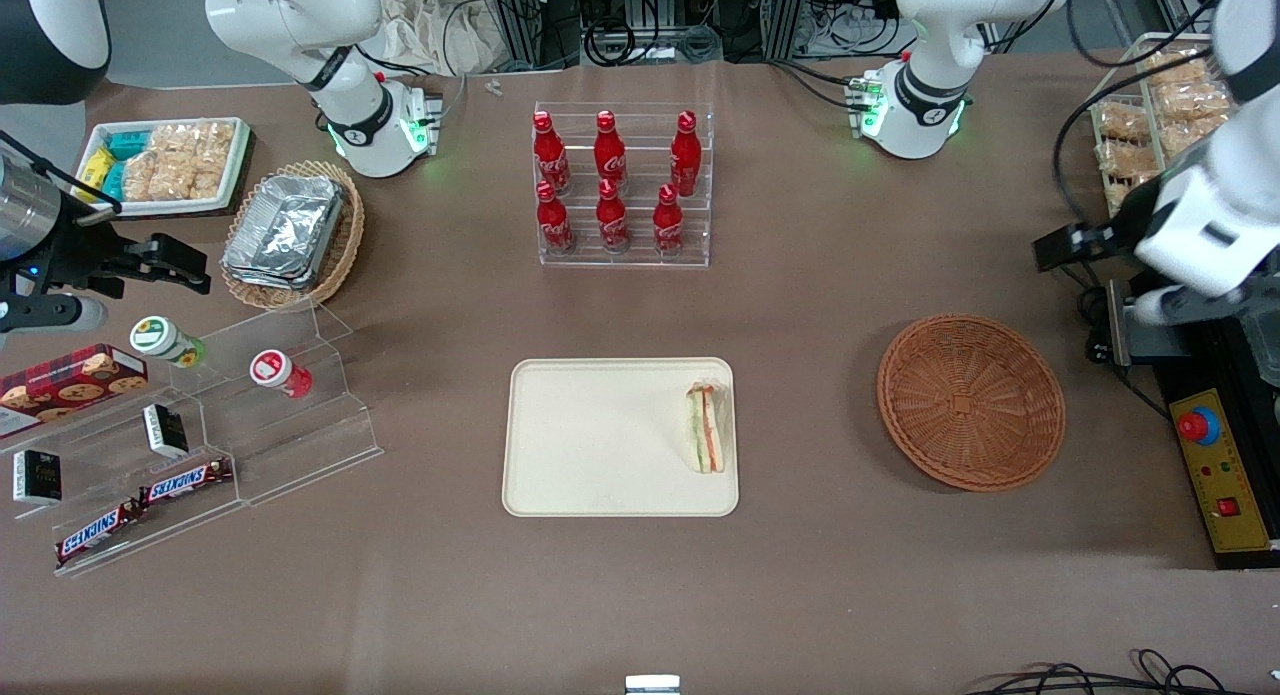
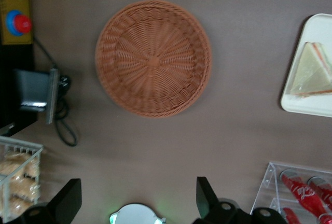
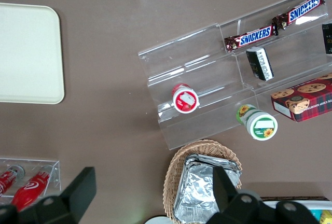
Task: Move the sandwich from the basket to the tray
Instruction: 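Open the left gripper to release the sandwich and withdraw upward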
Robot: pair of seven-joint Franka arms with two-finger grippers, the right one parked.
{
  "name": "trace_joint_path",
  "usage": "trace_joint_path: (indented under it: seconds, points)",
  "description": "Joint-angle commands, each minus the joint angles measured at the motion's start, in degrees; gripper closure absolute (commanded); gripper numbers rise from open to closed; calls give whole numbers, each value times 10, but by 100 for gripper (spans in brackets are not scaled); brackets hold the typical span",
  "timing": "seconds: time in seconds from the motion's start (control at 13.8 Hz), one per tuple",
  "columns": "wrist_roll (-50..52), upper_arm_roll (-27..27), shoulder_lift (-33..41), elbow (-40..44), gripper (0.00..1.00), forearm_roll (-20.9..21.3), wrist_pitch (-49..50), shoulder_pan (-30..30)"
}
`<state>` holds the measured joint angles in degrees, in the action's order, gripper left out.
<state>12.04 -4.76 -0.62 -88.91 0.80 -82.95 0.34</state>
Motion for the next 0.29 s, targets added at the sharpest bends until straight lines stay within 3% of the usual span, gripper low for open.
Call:
trace_joint_path:
  seconds: [0.0,0.22]
  points:
    - [-7,25,49,-57,1,-7,-8,-24]
    - [-8,24,37,-45,0,-2,-6,-24]
